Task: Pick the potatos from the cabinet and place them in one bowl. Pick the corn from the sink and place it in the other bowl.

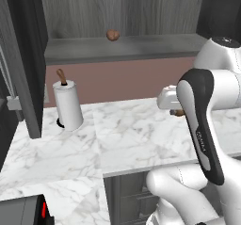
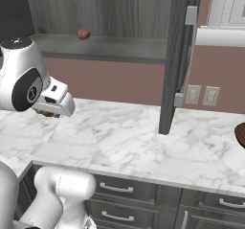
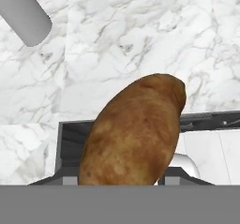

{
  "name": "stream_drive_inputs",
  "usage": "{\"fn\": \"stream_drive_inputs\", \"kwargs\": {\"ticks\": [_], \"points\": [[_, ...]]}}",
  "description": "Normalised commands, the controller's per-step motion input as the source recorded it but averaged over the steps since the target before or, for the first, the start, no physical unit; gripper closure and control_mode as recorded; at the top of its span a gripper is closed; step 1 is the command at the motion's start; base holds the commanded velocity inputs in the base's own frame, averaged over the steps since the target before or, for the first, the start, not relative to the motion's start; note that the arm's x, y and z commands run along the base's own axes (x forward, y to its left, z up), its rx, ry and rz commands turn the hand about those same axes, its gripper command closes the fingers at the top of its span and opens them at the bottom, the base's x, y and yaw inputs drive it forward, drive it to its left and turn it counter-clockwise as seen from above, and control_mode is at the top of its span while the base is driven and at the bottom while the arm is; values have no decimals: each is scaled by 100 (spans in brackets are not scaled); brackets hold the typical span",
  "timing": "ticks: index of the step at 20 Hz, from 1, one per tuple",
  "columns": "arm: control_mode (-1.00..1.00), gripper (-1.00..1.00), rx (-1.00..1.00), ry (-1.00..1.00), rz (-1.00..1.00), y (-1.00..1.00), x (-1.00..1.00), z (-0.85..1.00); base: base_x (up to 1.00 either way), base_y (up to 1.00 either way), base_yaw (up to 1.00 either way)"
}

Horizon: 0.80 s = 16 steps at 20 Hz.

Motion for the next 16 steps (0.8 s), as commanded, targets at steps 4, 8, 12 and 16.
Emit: {"fn": "stream_drive_inputs", "kwargs": {"ticks": [4,8,12,16], "points": [[100,100,0,0,0,0,0,0,-42,8,0],[100,100,0,0,0,0,0,0,-100,7,-8],[100,100,0,0,0,0,0,0,-99,0,-12],[100,100,0,0,0,0,0,0,-58,-60,-1]]}}
